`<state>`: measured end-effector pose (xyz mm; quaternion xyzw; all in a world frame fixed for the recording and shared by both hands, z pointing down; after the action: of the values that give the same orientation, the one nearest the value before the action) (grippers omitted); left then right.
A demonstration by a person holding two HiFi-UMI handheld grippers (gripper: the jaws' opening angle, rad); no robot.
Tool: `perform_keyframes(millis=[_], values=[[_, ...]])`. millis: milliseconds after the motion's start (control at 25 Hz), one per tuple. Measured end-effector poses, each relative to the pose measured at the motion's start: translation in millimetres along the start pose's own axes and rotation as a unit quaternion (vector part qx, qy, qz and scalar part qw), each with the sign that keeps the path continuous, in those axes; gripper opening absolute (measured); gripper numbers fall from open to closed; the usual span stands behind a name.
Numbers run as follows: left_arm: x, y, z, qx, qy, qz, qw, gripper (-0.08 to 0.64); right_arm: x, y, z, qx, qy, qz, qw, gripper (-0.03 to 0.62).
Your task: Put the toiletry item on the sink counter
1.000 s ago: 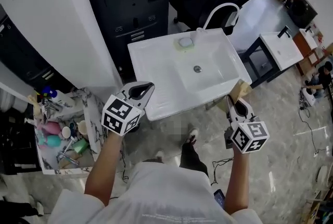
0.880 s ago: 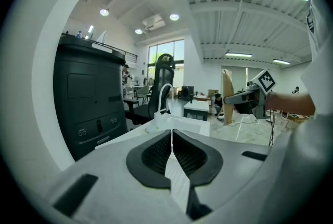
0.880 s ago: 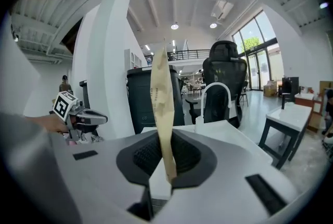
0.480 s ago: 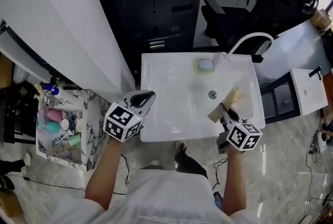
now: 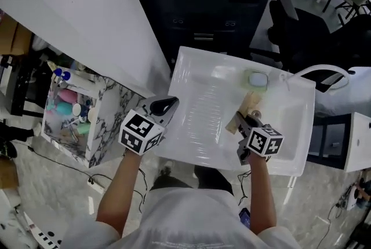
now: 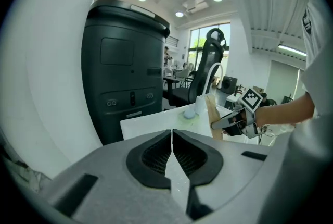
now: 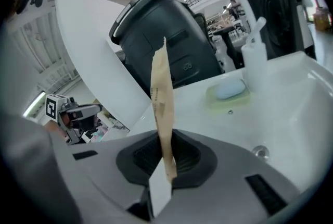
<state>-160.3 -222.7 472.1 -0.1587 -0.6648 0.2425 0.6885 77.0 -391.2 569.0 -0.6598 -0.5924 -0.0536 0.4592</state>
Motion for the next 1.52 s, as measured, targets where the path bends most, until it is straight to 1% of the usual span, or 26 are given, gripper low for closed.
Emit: perform_keyframes(millis=[120, 280, 440, 600, 880, 1000, 1320, 1520], values=[[9, -4, 13, -0.026, 0.025, 0.009, 0.9993, 0.015, 5, -40, -1, -0.033, 0.002, 0.045, 0.998, 0.032], [27, -8, 28, -0.048, 0.056, 0.025, 0.9970, 0.015, 13, -82, -3, -0.051, 0.003, 0.087, 0.995, 0.034], [44, -14, 36, -0.056, 0.079, 0.035, 0.9947, 0.015, 14, -113, -4, -0.055, -0.008, 0.097, 0.994, 0.043], [54, -20, 40, -0.056, 0.091, 0.034, 0.9937, 0.015, 13, -133, 4, -0.063, 0.002, 0.100, 0.993, 0.044], [69, -19, 49, -0.054, 0.107, 0.037, 0.9921, 0.015, 20, -157, 16, -0.040, 0.064, 0.117, 0.990, 0.066], [73, -18, 54, -0.053, 0.111, 0.038, 0.9917, 0.015, 24, -165, 21, -0.037, 0.079, 0.123, 0.989, 0.081], [78, -13, 58, -0.050, 0.113, 0.035, 0.9917, 0.015, 33, -175, 26, -0.025, 0.079, 0.139, 0.987, 0.126], [80, -9, 55, -0.048, 0.113, 0.036, 0.9918, 0.015, 32, -174, 27, -0.022, 0.074, 0.139, 0.987, 0.151]])
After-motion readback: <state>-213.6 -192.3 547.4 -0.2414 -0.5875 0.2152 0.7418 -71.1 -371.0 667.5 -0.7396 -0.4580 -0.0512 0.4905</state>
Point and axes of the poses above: the fingertips, and each gripper's own axes: y backward along the fingers, z to its left, x out of its underside, the point moved 7 cm from there along y, backward along the fingers, and after that the axes turned 3 degrees about -y, right-handed, at the moved point
